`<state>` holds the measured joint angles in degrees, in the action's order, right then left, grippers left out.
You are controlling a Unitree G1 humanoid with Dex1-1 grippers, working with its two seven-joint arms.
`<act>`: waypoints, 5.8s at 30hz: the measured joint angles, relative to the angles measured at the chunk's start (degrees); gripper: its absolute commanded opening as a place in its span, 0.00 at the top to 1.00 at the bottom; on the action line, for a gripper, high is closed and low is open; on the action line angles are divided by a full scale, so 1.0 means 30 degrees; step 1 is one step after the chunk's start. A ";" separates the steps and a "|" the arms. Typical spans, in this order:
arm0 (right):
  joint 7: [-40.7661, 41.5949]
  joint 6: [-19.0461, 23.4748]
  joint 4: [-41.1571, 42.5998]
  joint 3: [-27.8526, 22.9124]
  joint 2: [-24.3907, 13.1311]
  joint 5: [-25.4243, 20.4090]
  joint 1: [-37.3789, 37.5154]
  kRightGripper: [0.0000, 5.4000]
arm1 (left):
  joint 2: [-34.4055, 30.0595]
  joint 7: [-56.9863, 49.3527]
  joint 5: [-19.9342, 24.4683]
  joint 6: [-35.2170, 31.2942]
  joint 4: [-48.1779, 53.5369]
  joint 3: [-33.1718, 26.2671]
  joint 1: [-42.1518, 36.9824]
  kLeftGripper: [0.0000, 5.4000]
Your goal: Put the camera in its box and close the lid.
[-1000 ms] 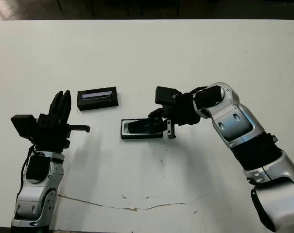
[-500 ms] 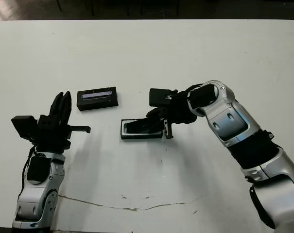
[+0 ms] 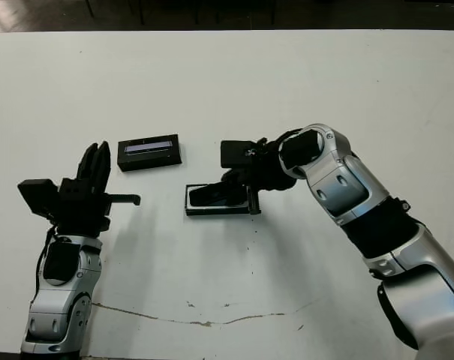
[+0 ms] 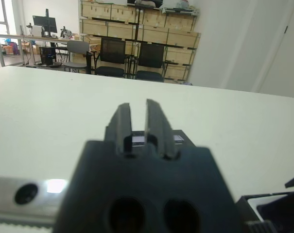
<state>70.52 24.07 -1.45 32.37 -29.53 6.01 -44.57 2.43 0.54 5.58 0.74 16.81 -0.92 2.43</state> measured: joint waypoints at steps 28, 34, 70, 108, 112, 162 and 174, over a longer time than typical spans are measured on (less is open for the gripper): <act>0.1888 0.0340 -0.1187 -0.1558 0.0152 -0.1820 -0.0881 0.05 | -0.0026 0.0019 -0.0003 -0.0001 0.0008 -0.0058 0.0019 1.00; 0.1634 0.0899 -0.0933 -0.1968 0.0061 -0.1905 -0.0870 0.01 | -0.0029 0.0017 -0.0028 0.0001 0.0009 -0.0056 0.0020 1.00; -1.0956 -0.2233 0.3569 -1.2830 0.1668 -0.7553 0.9949 1.00 | -1.3635 1.5617 0.0496 -0.6225 -0.8048 0.0882 -1.3152 0.59; -1.0946 -0.1320 0.3371 -1.2571 0.1100 -0.8208 1.0190 1.00 | -1.0459 2.3827 -0.4866 0.1486 -2.3894 0.6734 -2.0690 0.00; -1.0809 -0.1080 0.3359 -1.2574 0.0930 -0.8462 1.0184 1.00 | -1.0389 2.3157 -0.5191 0.1847 -2.5007 0.6693 -2.0688 0.00; -1.1238 -0.0528 0.3690 -1.2475 0.0778 -0.8456 0.9892 1.00 | -1.1714 2.4423 0.1061 -0.2975 -1.6656 0.0231 -1.5762 0.86; -1.2259 -0.0517 0.3934 -1.3435 0.1566 -0.9554 1.0205 1.00 | -1.1621 2.1769 0.4137 -0.7221 -0.6365 0.0511 -1.0480 0.86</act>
<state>33.74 22.52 10.35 -7.93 -24.83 -22.65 -13.96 -32.44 65.85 17.99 -20.92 -2.29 0.62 -29.01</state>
